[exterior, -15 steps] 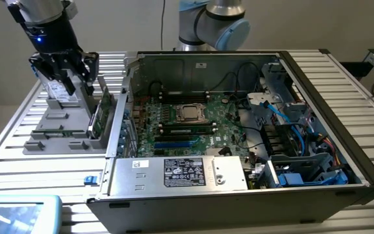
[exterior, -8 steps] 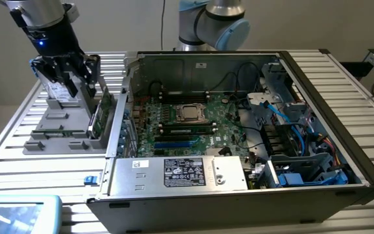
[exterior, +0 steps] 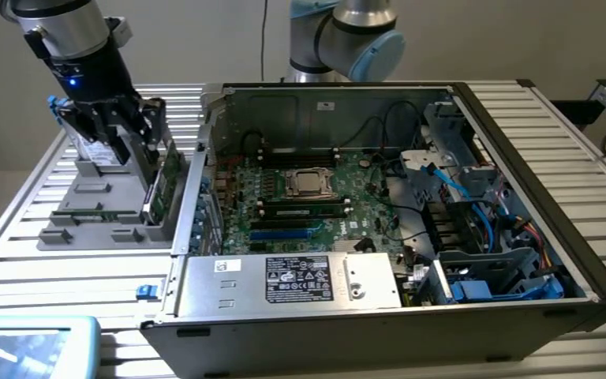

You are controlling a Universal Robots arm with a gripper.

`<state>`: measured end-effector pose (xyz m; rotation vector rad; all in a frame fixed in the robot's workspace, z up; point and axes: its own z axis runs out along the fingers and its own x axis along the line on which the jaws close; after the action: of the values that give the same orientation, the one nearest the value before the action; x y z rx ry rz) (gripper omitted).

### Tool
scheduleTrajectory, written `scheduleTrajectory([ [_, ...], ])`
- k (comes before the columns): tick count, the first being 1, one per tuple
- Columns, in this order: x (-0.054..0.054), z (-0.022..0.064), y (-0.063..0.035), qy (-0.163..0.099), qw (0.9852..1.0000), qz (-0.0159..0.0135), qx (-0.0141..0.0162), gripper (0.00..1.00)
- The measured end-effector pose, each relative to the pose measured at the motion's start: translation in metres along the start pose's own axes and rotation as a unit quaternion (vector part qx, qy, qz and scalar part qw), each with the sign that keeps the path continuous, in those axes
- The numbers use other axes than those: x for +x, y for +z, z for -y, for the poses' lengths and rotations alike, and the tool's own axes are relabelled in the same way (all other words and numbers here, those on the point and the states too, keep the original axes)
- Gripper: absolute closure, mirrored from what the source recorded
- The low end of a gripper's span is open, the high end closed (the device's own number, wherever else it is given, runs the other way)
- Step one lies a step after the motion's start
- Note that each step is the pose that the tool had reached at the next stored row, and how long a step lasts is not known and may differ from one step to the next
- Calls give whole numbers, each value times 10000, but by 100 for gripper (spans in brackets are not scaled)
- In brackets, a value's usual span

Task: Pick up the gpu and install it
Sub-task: 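Pick up the gpu and move the gpu toward the slot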

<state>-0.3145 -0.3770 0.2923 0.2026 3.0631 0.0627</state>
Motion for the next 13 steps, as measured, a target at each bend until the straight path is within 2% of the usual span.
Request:
scheduleTrajectory([
  [10, -29, 3, 146, -141, 9999, 8, -16, 48],
  [13, -27, 8, 180, -171, 9998, 16, -48, 48],
])
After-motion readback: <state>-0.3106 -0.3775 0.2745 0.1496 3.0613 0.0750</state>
